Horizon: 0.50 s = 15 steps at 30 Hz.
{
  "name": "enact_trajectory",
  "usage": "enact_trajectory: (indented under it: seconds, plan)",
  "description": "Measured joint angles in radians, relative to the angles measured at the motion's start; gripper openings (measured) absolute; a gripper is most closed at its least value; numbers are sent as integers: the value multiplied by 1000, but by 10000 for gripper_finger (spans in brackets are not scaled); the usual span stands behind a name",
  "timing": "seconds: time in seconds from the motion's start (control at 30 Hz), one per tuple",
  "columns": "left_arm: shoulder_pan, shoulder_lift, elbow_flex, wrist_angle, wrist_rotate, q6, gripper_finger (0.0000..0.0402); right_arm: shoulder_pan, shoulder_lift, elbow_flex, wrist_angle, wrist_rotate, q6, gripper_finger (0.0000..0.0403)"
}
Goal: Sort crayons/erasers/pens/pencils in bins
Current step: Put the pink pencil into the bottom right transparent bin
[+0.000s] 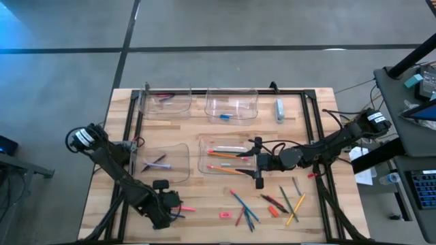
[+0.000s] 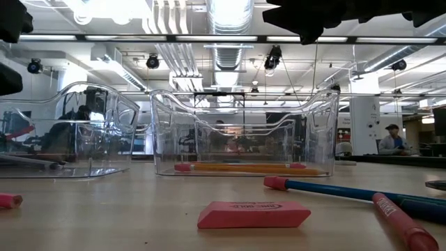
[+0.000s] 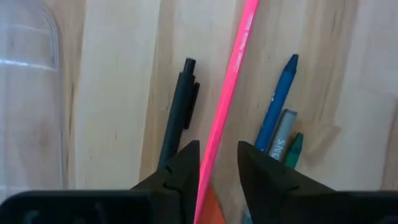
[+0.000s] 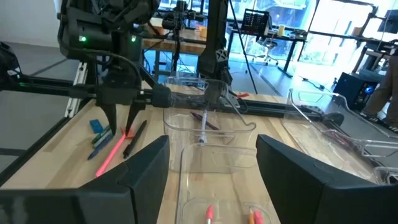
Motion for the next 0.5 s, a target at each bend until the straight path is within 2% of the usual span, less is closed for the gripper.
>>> enact_trajectory:
  seconds: [0.5]
  plan:
    - [1, 13, -5, 11, -3, -10, 88, -1, 0, 0, -8, 0, 2, 228]
